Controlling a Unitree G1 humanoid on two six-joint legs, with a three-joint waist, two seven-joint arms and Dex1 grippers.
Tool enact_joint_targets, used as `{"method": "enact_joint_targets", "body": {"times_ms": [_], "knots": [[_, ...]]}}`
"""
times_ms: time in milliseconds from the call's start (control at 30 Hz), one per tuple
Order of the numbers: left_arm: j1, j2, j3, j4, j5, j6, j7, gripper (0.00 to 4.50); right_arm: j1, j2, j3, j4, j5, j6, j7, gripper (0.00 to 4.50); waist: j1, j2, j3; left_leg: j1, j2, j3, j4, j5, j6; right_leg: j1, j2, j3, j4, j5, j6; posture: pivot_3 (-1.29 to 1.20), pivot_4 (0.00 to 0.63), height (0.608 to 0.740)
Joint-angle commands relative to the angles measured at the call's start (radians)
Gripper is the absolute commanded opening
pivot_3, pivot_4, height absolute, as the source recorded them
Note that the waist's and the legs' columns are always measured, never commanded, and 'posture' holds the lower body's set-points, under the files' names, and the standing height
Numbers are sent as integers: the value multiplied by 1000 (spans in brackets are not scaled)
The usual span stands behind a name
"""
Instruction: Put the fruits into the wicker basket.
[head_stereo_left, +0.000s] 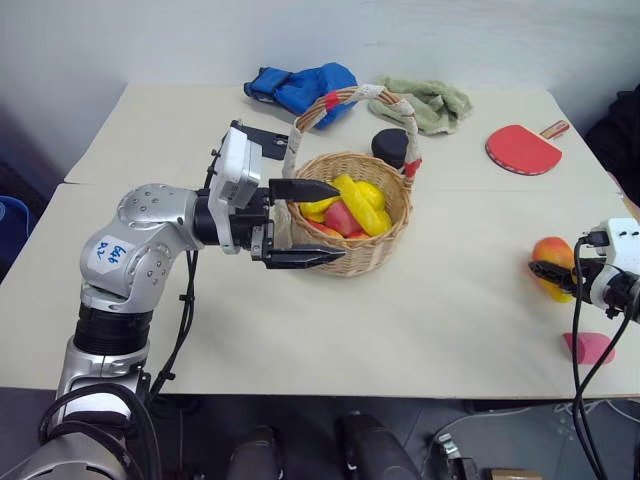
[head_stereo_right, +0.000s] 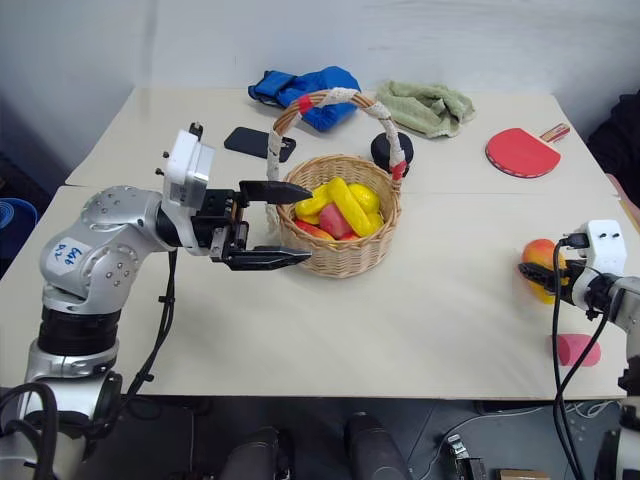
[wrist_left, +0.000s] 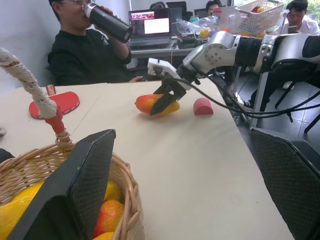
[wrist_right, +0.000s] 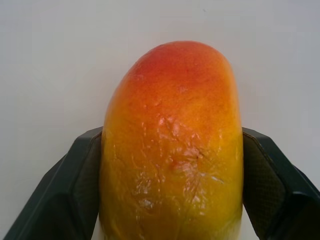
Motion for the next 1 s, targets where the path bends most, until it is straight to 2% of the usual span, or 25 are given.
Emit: {"method": "enact_joint_targets", "body": {"times_ms": [33,133,267,367,433,600,667,733,800,1000], "knots": [[30,33,56,-14,-15,8,19,4500,50,-7,-84,-361,283,174,130,3197,-3,1,0,0,1,0,0,0,-1,0,1,0,1,0,0,0,150,740],[58,71,87,0,-7,4,24,4500,-23,51,-59,-572,525,344,45,3197,-6,1,0,1,2,-1,0,0,-2,0,1,-1,1,0,0,0,150,740],[57,98,100,14,-4,-6,27,4500,-210,170,52,-644,615,426,-136,3197,-2,0,0,0,1,-2,2,-1,-1,1,0,-2,1,0,0,0,150,740],[35,102,95,24,-1,-16,27,4500,-344,263,162,-590,562,444,-236,3197,3,0,0,-1,0,-3,2,-2,1,1,-2,-3,-1,0,0,0,150,740],[18,97,87,30,5,-26,27,4500,-423,312,263,-537,471,412,-265,3197,3,0,0,-3,0,-2,2,-2,2,-1,-3,-3,-2,0,0,0,150,740],[3,83,77,25,7,-37,32,4500,-567,437,419,-320,238,237,-307,3197,2,0,0,-8,0,-1,2,-3,3,-9,-5,-4,1,0,0,0,150,740],[7,81,77,18,6,-38,34,4500,-589,462,461,-255,151,154,-307,3197,-1,0,0,-16,0,-1,5,-3,2,-19,-5,-4,7,0,0,0,150,740],[12,82,78,12,5,-39,36,4500,-598,482,472,-220,110,119,-298,3909,-2,0,0,-18,0,-1,5,-2,2,-24,-5,-5,12,0,1,0,150,740],[17,83,81,7,4,-38,39,4500,-593,492,456,-239,106,110,-284,4425,-2,0,0,-19,0,-1,5,-2,0,-25,-5,-5,14,0,1,0,150,740],[33,85,87,-5,-3,-33,48,4500,-530,416,302,-483,256,203,-224,4491,0,0,0,-20,0,-1,5,-1,-1,-28,-5,-5,17,0,0,0,150,740]]}}
